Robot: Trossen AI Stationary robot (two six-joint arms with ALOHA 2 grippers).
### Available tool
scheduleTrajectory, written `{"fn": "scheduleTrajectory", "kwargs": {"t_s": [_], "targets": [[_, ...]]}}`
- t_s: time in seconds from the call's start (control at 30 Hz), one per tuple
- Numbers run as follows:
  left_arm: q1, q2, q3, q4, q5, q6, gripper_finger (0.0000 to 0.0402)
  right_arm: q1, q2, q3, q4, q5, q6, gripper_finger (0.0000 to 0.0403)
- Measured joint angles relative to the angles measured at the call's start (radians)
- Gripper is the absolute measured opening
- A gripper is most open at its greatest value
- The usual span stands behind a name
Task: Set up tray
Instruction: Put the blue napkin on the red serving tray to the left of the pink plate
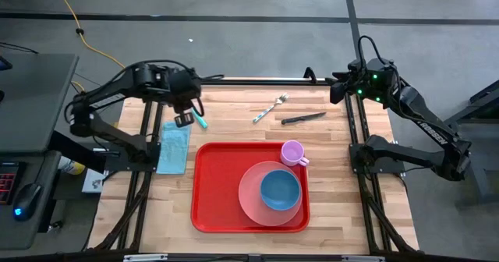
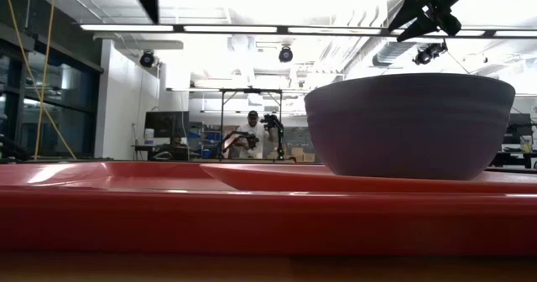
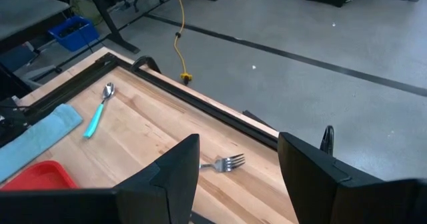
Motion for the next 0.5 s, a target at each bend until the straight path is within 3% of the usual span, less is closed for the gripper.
{"fn": "scheduleTrajectory", "kwargs": {"t_s": [0.13, 0.27, 0.33, 0.5], "targets": [[0.103, -0.075, -0.140, 0.063, 0.083, 0.009, 0.0106, 0.000, 0.000, 0.000, 0.001, 0.002, 0.012, 0.0181], [0.228, -0.121, -0.279, 0.179, 0.248, 0.090, 0.0106, 0.000, 0.000, 0.000, 0.007, -0.002, 0.036, 0.0181], [0.289, -0.134, -0.347, 0.239, 0.363, 0.138, 0.0106, 0.000, 0.000, 0.000, 0.007, -0.009, 0.049, 0.0181], [0.388, -0.138, -0.481, 0.266, 0.785, 0.274, 0.0106, 0.001, 0.000, 0.000, 0.007, -0.030, 0.055, 0.0181]]}}
